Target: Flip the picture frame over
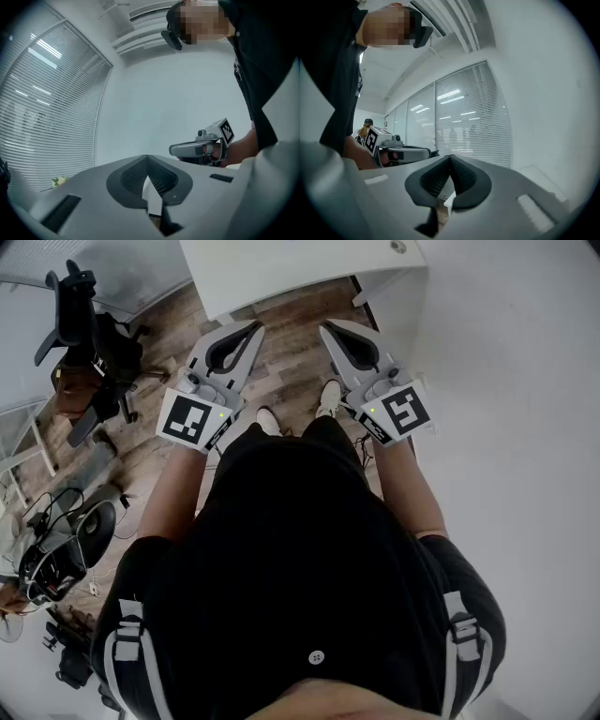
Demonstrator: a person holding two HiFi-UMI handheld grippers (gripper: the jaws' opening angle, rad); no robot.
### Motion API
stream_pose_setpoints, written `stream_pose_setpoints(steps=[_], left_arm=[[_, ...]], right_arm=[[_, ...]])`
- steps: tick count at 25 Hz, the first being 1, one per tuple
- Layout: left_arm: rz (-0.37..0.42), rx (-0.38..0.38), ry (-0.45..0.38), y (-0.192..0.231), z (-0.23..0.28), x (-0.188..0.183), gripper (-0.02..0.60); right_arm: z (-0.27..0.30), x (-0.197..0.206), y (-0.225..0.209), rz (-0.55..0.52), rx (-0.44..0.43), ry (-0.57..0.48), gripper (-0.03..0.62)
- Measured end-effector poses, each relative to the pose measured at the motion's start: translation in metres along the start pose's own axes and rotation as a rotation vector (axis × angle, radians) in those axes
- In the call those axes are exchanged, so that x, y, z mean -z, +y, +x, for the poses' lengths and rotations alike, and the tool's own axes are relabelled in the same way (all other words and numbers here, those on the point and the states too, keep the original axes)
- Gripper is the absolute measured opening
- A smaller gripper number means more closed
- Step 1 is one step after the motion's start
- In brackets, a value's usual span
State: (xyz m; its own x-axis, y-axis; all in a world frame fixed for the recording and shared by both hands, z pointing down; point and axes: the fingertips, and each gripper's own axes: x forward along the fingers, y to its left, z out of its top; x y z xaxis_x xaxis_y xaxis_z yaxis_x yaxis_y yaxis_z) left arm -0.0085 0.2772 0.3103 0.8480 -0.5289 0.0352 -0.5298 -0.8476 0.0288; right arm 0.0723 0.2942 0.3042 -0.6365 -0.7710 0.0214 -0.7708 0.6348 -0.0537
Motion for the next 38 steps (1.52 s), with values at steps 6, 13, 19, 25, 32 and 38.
stream_pose_setpoints(steps=[6, 13, 19, 25, 32, 38], left_arm=[[-0.036, -0.002, -0.004, 0.055, -0.030, 0.000, 0.003], [-0.032, -0.013, -0.025, 0.030, -0.054, -0.007, 0.003], [-0.011, -0.006, -0.029, 0.015, -0.062, -0.011, 0.003], [0.012, -0.002, -0.035, 0.005, -0.071, -0.010, 0.003], [0.001, -0.005, -0.028, 0.005, -0.074, -0.008, 0.003], [-0.011, -0.009, -0.024, 0.006, -0.071, 0.000, 0.003]], right_arm=[[0.058, 0.001, 0.023, 0.029, 0.000, 0.038, 0.011], [0.031, -0.008, 0.049, 0.016, -0.001, 0.028, 0.011], [0.020, -0.012, 0.061, 0.003, 0.004, 0.005, 0.012], [0.012, -0.007, 0.076, -0.007, 0.013, 0.010, 0.107], [0.009, -0.007, 0.072, -0.009, 0.060, 0.012, 0.217], [0.008, -0.002, 0.063, -0.009, 0.092, 0.019, 0.297]])
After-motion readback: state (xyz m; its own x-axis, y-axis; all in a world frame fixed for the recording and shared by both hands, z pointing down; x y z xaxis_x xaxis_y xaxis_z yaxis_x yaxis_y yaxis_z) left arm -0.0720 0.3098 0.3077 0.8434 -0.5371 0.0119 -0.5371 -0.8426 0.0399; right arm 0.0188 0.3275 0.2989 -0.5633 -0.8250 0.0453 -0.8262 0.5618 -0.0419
